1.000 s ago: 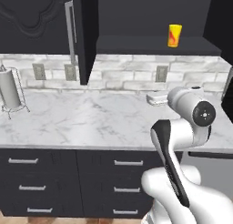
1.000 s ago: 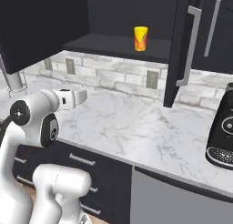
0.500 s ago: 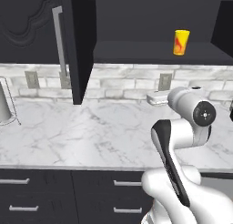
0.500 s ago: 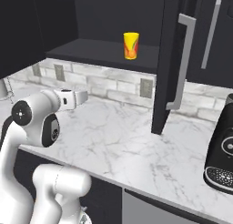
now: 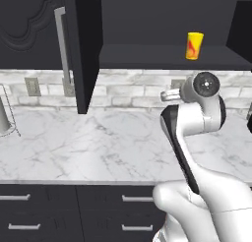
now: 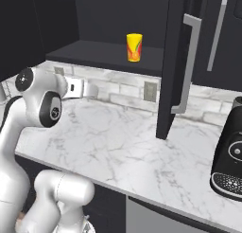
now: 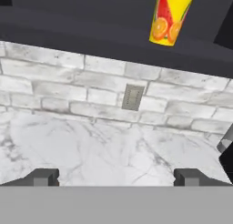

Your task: Open the cabinet directly in front. Then move the beer and the cup to the dining counter with the candle on it.

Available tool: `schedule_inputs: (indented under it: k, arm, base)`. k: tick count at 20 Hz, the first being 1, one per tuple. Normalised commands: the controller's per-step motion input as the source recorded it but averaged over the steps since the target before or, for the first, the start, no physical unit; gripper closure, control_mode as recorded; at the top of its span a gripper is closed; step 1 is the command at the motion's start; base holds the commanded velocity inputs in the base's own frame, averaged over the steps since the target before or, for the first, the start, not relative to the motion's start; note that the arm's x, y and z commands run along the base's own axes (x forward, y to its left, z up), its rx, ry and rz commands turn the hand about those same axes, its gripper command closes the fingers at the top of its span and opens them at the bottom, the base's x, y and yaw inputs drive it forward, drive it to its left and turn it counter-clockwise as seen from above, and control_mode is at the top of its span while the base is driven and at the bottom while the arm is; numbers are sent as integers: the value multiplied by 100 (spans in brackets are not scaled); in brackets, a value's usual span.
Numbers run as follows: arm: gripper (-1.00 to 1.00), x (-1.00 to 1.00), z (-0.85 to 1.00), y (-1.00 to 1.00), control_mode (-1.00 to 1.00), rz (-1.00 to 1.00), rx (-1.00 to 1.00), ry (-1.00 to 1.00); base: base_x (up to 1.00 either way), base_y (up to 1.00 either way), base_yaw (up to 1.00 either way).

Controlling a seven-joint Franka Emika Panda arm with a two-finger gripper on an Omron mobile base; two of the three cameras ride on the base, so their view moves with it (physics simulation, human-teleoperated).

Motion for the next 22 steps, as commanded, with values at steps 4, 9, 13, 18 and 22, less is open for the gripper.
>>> schedule_inputs:
  k: [4,9,13,18,22]
  arm:
    - [-100,0,34,-54,-100,-22,0,51]
    - [-100,-17,14,-67,-100,-5,0,13]
    - [-100,-7,2,-18,-100,0,-1,0]
    - [-100,1,15,-6,-100,3,1,-5]
    - [-100,0,26,-8,-100,9,7,-27]
  base:
    - [0,0,0]
    - [0,0,0]
    - [0,0,0]
    - [0,0,0]
    - [0,0,0]
